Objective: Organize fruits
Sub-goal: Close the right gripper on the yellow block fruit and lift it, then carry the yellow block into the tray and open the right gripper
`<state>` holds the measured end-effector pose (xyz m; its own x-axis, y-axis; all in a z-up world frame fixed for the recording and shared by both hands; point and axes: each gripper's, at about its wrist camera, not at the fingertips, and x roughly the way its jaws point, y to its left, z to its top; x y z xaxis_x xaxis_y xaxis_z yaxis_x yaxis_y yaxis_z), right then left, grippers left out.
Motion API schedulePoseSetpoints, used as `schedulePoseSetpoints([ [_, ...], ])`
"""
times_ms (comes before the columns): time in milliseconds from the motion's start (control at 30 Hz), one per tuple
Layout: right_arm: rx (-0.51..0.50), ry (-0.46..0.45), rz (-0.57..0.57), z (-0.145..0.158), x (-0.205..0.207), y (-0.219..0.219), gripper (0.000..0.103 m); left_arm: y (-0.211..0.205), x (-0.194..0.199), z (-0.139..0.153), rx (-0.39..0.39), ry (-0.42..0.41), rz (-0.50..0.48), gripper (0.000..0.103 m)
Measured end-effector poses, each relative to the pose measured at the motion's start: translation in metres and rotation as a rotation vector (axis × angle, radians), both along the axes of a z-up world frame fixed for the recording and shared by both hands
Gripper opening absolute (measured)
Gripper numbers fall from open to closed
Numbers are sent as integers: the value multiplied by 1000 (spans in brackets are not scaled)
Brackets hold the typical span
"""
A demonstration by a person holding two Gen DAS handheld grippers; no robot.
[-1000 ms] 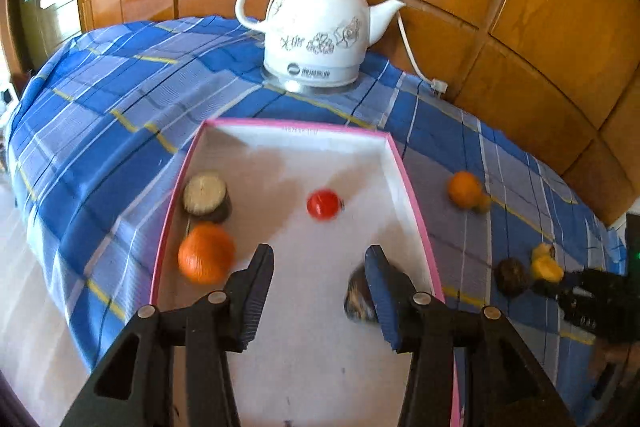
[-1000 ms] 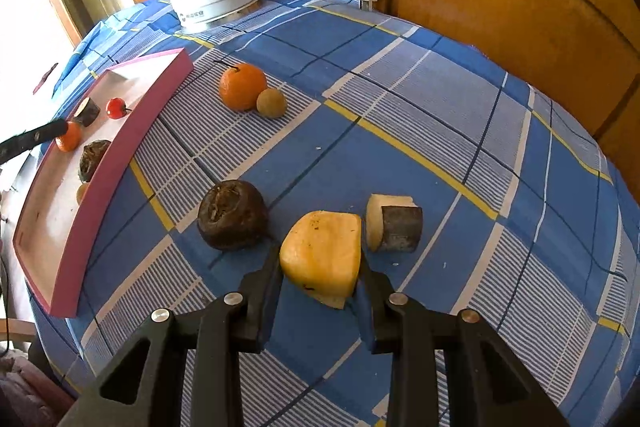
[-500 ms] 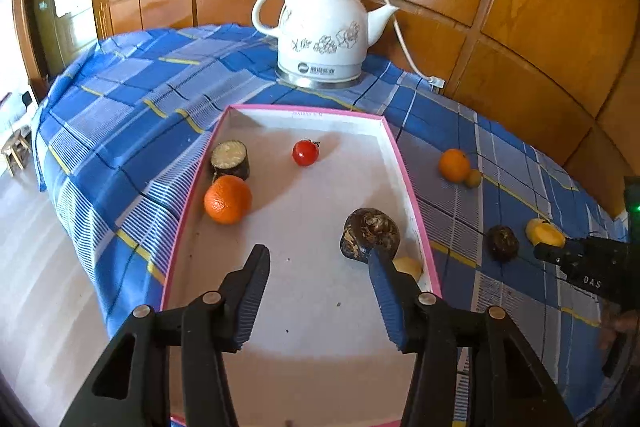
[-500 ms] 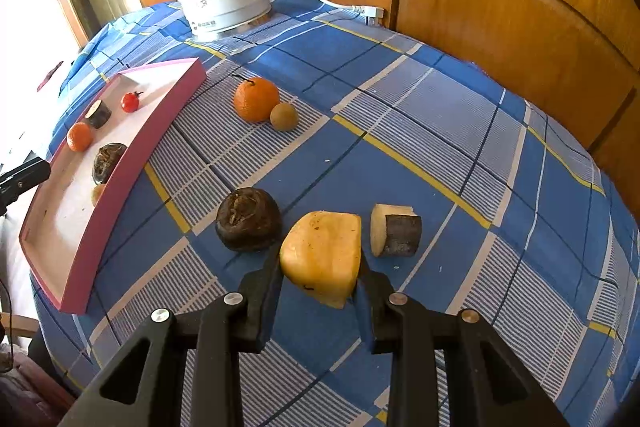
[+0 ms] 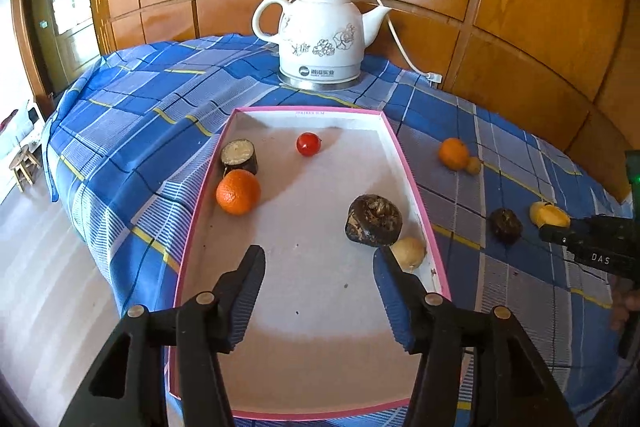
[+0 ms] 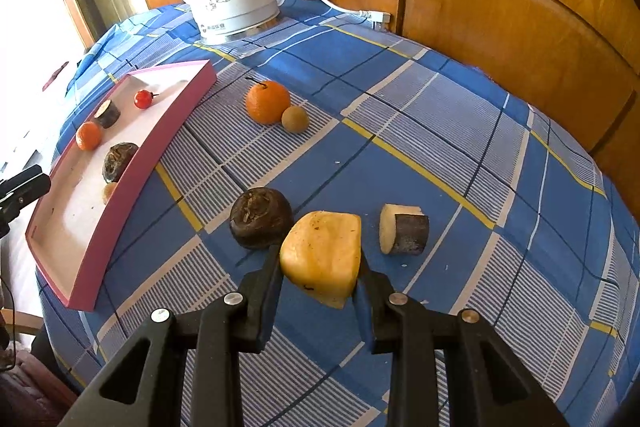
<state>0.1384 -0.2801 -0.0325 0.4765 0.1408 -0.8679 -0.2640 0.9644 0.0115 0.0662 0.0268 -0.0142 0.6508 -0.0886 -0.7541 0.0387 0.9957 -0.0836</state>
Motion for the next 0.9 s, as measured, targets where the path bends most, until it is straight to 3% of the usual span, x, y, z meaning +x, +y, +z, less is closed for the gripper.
schedulePoseSetpoints([
  [900,100,-27,168,8,-17,35,33,0,-4,-8,9,15,-4,60],
])
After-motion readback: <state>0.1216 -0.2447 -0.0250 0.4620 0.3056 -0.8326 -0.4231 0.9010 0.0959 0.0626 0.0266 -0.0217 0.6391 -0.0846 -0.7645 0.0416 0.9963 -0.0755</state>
